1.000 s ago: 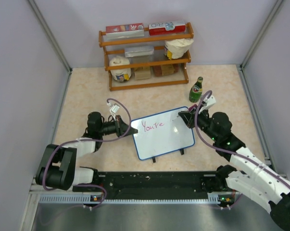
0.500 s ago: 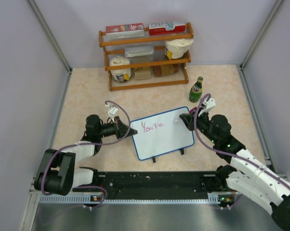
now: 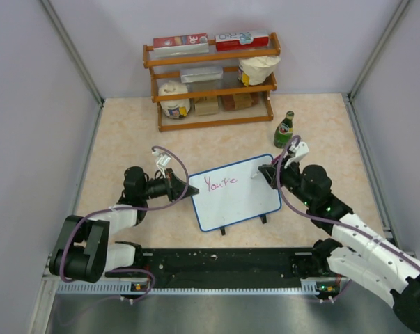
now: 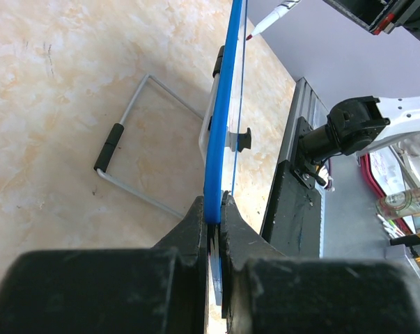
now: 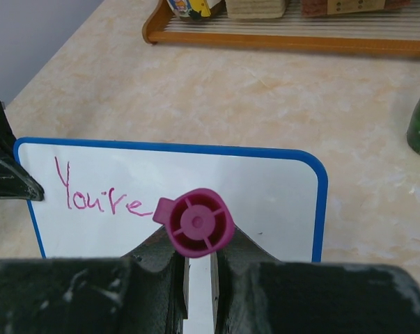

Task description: Write a sentence on the whiteboard

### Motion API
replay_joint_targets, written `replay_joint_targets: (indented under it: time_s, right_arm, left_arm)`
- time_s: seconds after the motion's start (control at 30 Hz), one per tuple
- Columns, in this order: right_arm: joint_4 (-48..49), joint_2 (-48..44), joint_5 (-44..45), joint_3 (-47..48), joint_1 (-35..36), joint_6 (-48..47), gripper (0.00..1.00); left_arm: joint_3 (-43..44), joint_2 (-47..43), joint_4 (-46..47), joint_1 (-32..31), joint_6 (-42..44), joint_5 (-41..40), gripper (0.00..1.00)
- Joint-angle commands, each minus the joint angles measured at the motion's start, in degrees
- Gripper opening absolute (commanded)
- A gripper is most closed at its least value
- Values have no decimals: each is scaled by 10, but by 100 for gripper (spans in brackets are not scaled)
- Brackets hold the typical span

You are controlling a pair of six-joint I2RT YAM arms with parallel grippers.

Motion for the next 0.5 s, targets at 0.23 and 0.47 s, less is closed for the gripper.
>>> replay_joint_targets:
  time_s: [0.23,0.47]
  right_arm:
    - [59,46,2,33,17,-9,0]
    - [60,48,-7,58,22,-1,0]
  left_arm:
    - [-12,6,38,-2,48,-7,0]
    - [-12,8,41,-2,45,-5,0]
